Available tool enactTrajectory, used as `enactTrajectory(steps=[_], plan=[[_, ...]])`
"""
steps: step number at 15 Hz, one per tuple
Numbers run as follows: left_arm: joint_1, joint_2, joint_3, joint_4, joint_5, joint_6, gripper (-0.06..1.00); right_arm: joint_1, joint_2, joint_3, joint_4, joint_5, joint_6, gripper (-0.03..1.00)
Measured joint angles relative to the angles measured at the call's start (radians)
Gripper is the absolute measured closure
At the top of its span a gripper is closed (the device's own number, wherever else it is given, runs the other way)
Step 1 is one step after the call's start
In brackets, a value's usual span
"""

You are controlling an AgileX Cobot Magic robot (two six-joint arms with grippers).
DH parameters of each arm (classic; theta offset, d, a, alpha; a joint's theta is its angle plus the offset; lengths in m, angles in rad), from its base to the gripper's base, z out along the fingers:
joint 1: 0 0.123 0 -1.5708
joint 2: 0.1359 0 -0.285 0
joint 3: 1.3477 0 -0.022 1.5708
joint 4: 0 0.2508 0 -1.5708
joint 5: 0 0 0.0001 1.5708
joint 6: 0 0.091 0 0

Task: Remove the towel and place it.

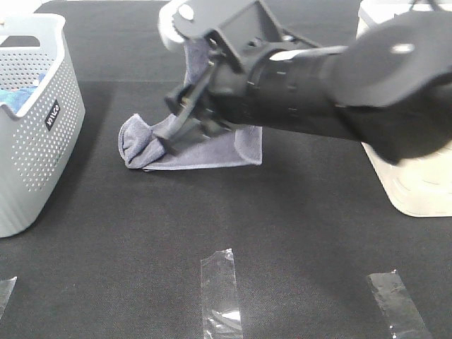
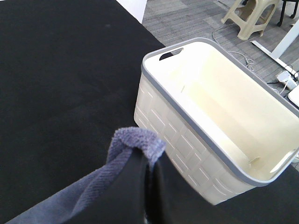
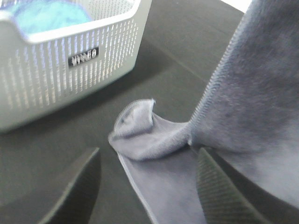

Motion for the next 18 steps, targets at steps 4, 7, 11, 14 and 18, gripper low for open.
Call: enactTrajectory(steps=[4,7,11,14,18], plan=[[0.000,-0.001,0.000,0.000,0.012,-0.002,0.94,0.000,0.067,-0.014,-0.002,-0.144,0.139,0.38],[0.000,-0.001,0.000,0.000,0.015,-0.003,0.94,0.000,0.113,-0.017,-0.001,-0.231,0.182,0.33],[0.000,-0.001,0.000,0.000,0.015,-0.003,0.94,0.000,0.193,-0.020,0.000,-0.393,0.249,0.26],[0.000,-0.001,0.000,0.000,0.015,-0.003,0.94,0.000,0.235,-0.031,-0.001,-0.491,0.291,0.26],[0.000,-0.001,0.000,0.005,0.022,-0.003,0.94,-0.001,0.290,-0.070,0.003,-0.506,0.293,0.26]])
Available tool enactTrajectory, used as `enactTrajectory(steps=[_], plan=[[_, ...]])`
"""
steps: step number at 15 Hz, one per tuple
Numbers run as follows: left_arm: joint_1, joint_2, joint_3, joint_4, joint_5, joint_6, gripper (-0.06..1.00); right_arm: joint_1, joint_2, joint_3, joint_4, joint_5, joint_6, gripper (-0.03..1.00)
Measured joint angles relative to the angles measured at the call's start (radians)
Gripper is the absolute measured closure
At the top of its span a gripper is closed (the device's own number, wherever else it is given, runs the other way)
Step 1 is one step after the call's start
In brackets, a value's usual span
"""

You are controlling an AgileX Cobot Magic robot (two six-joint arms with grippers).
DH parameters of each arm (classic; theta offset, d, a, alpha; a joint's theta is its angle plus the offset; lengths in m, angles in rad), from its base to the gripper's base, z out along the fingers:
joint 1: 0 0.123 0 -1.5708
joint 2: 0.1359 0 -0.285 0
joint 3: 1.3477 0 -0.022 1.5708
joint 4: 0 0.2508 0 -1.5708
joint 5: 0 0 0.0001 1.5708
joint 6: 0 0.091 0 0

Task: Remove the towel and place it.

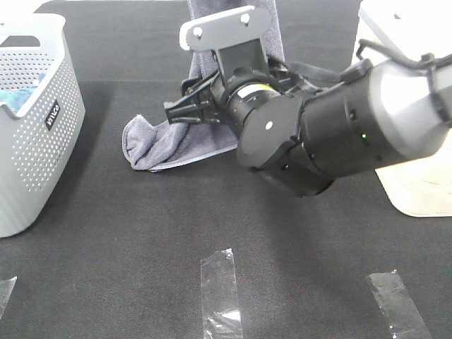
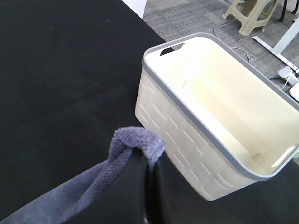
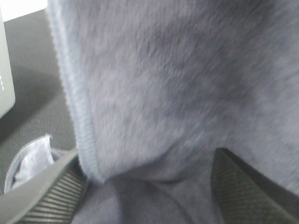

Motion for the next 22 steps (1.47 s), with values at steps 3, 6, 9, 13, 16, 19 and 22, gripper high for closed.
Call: enactTrajectory(steps=[3,6,9,13,16,19,22], plan=[[0.000,-0.027,0.000,0.027,0.005,0.003,0.94,0.000,0.004,0.000,0.015,-0.035,0.000,0.31],[0.000,-0.040,-0.001,0.040,0.005,0.003,0.94,0.000,0.011,0.000,0.020,-0.040,0.000,0.41],[0.000,-0.040,-0.001,0.045,0.005,0.003,0.94,0.000,0.011,-0.005,0.020,-0.047,0.000,0.47],[0.000,-0.040,-0.001,0.045,0.023,0.003,0.94,0.000,0.011,-0.008,-0.001,-0.075,0.005,0.59],[0.000,-0.040,-0.001,0.045,0.023,0.003,0.94,0.000,0.011,-0.008,-0.013,-0.048,-0.012,0.81],[0.000,-0.040,-0.001,0.062,0.023,0.003,0.94,0.000,0.011,-0.008,-0.034,0.018,-0.031,0.97],[0.011,-0.040,-0.001,0.146,0.023,0.001,0.94,0.000,-0.043,-0.008,-0.026,0.123,-0.064,0.97]])
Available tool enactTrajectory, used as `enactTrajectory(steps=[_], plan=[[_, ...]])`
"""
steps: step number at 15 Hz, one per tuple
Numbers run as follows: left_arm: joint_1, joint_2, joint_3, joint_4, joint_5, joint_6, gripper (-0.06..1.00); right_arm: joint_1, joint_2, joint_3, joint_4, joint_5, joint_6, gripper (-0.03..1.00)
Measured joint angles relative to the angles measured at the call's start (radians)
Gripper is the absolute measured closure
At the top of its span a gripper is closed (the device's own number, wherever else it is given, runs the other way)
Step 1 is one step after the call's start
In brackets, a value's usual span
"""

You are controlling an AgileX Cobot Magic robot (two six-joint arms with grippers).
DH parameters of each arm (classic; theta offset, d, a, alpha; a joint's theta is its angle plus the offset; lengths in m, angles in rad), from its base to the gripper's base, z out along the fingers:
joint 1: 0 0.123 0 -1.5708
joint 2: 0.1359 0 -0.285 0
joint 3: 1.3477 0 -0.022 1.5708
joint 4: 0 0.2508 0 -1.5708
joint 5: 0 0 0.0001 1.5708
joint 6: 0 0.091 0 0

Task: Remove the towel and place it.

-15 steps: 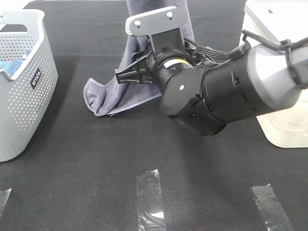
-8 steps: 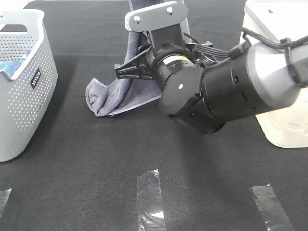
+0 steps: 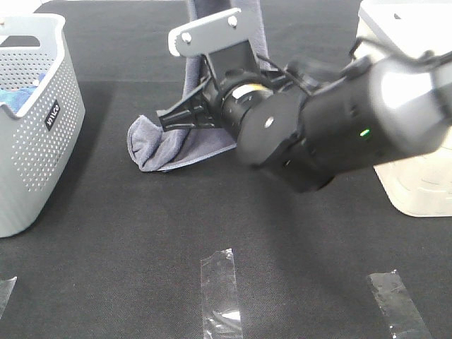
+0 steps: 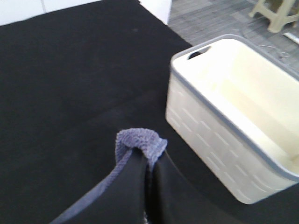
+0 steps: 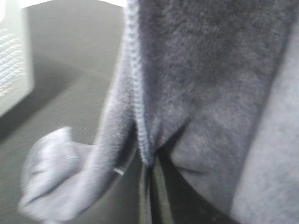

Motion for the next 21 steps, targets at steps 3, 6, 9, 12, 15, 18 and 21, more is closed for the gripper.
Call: enactTrajectory(steps=[3,6,9,12,15,18,21], plan=[[0.044,0.000,0.000,0.039,0.000,-0.021,0.94,0.000,-0.097,0.000,0.040,0.198,-0.077,0.97],[0.087,0.002,0.000,0.039,0.002,-0.023,0.94,0.000,-0.195,0.000,0.137,0.426,-0.215,0.97],[0.121,0.028,0.000,0.039,0.039,-0.023,0.94,0.000,-0.280,0.000,0.228,0.639,-0.313,0.97],[0.123,0.058,0.000,0.060,0.091,-0.022,0.94,-0.019,-0.319,0.000,0.235,0.849,-0.322,0.97],[0.123,0.061,0.000,0.105,0.148,-0.020,0.94,-0.148,-0.321,0.000,0.108,1.133,-0.121,0.97],[0.123,0.061,0.000,0.110,0.221,-0.016,0.94,-0.286,-0.324,-0.026,-0.196,1.372,0.190,0.97],[0.123,0.061,0.000,0.109,0.302,-0.016,0.94,-0.372,-0.324,-0.108,-0.503,1.503,0.493,0.97]])
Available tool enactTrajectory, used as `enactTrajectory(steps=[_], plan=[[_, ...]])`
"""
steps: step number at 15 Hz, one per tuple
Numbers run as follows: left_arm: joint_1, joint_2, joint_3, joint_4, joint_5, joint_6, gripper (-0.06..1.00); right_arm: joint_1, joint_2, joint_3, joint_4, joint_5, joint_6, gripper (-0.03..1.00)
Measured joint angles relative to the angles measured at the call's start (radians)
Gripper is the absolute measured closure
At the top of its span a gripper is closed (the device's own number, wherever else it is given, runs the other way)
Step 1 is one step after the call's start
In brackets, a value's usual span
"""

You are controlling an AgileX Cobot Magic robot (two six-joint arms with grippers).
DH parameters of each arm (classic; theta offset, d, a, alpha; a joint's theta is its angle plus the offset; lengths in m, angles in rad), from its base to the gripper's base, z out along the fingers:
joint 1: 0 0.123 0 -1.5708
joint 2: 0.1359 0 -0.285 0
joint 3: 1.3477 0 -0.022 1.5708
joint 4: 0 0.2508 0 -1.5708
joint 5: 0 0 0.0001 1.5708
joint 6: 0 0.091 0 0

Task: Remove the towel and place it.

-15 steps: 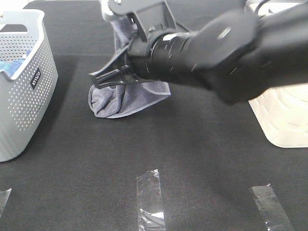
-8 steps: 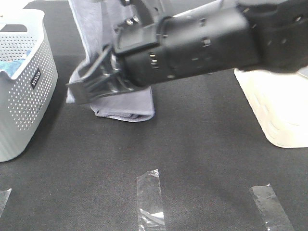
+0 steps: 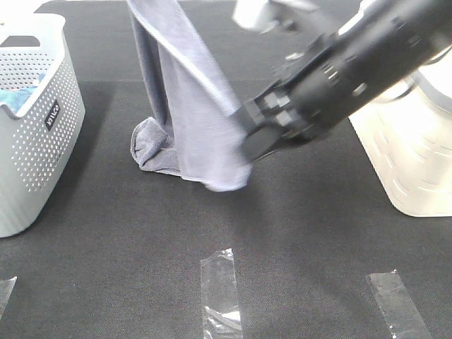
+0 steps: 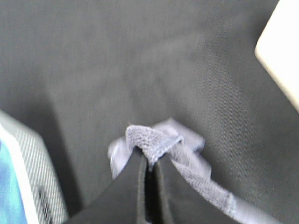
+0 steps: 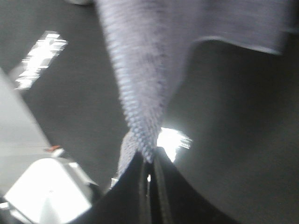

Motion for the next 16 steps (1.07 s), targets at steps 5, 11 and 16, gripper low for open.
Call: enactTrajectory(steps=[5,11,16], plan=[[0.000,0.042,0.000,0.006,-0.007,0.029,0.94,-0.065,-0.011,-0.290,-0.468,0.106,0.276,0.97],[0.002,0.104,0.000,0.104,-0.513,0.032,0.94,-0.178,0.102,-0.625,-0.624,0.076,0.299,0.97],[0.097,0.211,0.000,0.140,-1.023,0.031,0.94,-0.208,0.306,-0.866,-0.772,-0.147,0.309,0.97]])
